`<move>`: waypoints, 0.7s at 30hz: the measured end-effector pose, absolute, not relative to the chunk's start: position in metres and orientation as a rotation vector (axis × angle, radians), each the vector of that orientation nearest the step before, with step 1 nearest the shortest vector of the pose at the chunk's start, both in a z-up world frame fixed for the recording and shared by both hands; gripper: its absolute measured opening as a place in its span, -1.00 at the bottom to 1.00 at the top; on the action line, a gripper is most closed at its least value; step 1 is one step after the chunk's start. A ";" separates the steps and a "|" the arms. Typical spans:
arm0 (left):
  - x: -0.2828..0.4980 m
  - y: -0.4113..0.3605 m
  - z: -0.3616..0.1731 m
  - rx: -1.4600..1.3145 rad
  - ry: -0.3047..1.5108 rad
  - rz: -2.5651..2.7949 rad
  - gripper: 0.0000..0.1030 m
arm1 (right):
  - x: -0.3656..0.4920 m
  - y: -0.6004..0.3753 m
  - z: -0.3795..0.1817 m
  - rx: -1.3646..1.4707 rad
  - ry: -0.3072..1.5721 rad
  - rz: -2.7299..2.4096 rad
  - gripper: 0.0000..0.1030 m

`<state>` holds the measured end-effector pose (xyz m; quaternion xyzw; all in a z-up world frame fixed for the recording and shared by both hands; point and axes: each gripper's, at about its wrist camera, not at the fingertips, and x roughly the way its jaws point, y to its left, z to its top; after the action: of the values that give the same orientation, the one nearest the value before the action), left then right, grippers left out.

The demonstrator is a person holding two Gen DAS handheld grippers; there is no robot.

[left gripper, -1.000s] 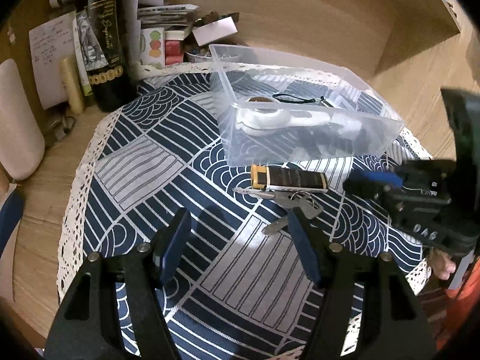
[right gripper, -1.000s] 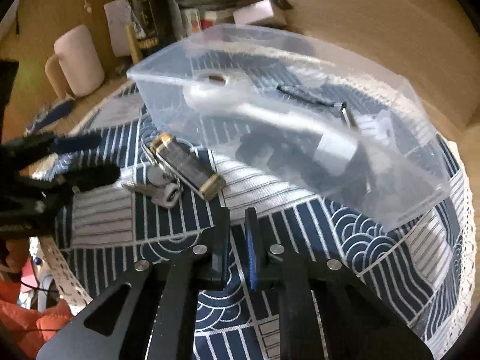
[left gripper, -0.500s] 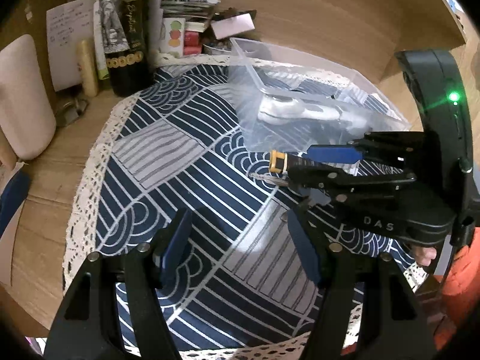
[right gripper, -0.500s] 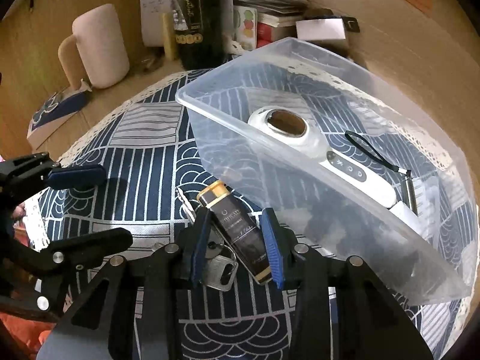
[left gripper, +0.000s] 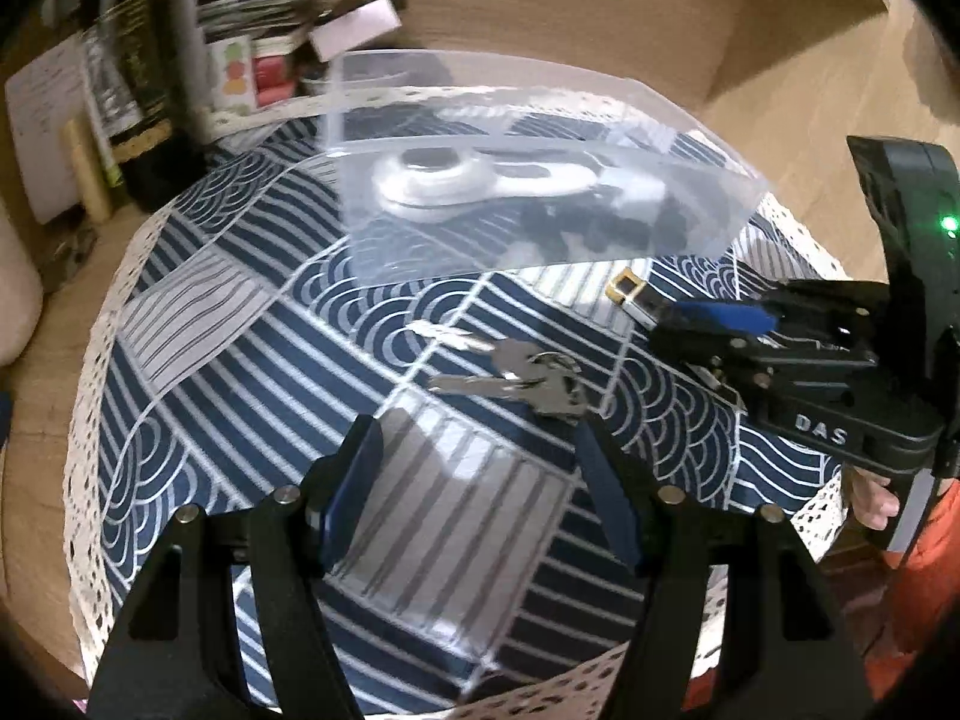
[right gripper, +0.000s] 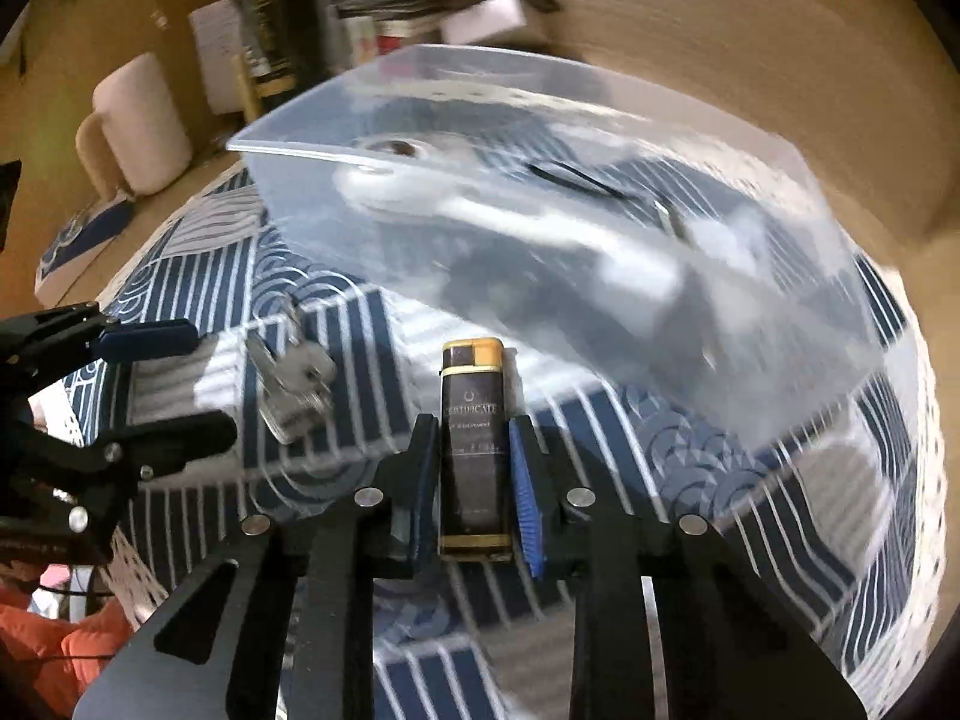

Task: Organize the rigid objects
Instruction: 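Grasp the black-and-gold key fob with the right tool while the left tool grips the keys, then carry the keys and fob over the clear box and release them inside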

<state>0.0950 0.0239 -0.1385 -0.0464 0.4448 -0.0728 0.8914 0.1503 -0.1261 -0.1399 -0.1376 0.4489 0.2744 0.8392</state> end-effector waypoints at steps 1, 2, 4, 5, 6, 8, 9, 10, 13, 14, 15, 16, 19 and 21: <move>0.098 0.019 -0.139 -0.080 0.928 -0.151 0.29 | 0.148 -0.131 -0.141 -0.277 0.950 0.583 -0.58; 0.101 0.016 -0.140 -0.068 0.936 -0.146 0.29 | 0.146 -0.136 -0.140 -0.268 0.947 0.586 -0.58; 0.108 0.011 -0.142 -0.044 0.945 -0.139 0.31 | 0.142 -0.141 -0.140 -0.256 0.939 0.592 -0.58; 0.112 0.008 -0.143 -0.029 0.949 -0.130 0.31 | 0.141 -0.143 -0.139 -0.254 0.933 0.594 -0.58; 0.115 0.005 -0.143 -0.021 0.952 -0.127 0.32 | 0.141 -0.144 -0.139 -0.258 0.929 0.592 -0.58; 0.120 0.001 -0.144 -0.010 0.949 -0.124 0.32 | 0.139 -0.145 -0.138 -0.269 0.917 0.586 -0.52; 0.121 -0.001 -0.145 0.000 0.945 -0.120 0.32 | 0.138 -0.146 -0.138 -0.273 0.912 0.582 -0.49; 0.121 -0.003 -0.146 0.013 0.934 -0.110 0.23 | 0.138 -0.146 -0.138 -0.275 0.911 0.579 -0.44; 0.118 -0.005 -0.147 0.024 0.916 -0.095 0.18 | 0.139 -0.147 -0.142 -0.275 0.910 0.583 -0.41; 0.118 -0.005 -0.147 0.025 0.913 -0.095 0.18 | 0.139 -0.146 -0.142 -0.281 0.905 0.580 -0.41; 0.117 -0.005 -0.147 0.023 0.911 -0.093 0.18 | 0.139 -0.144 -0.142 -0.289 0.900 0.576 -0.41; 0.116 -0.005 -0.146 0.016 0.909 -0.092 0.18 | 0.137 -0.145 -0.141 -0.289 0.896 0.575 -0.43; 0.110 -0.001 -0.140 -0.001 0.889 -0.088 0.18 | 0.136 -0.145 -0.139 -0.276 0.893 0.575 -0.58; 0.106 0.002 -0.131 -0.014 0.862 -0.081 0.18 | 0.134 -0.147 -0.136 -0.250 0.887 0.577 -0.58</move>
<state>0.1062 0.0022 -0.1308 -0.0070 0.4175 -0.0390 0.9078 0.1343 -0.1467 -0.1360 -0.1187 0.4222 0.2743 0.8558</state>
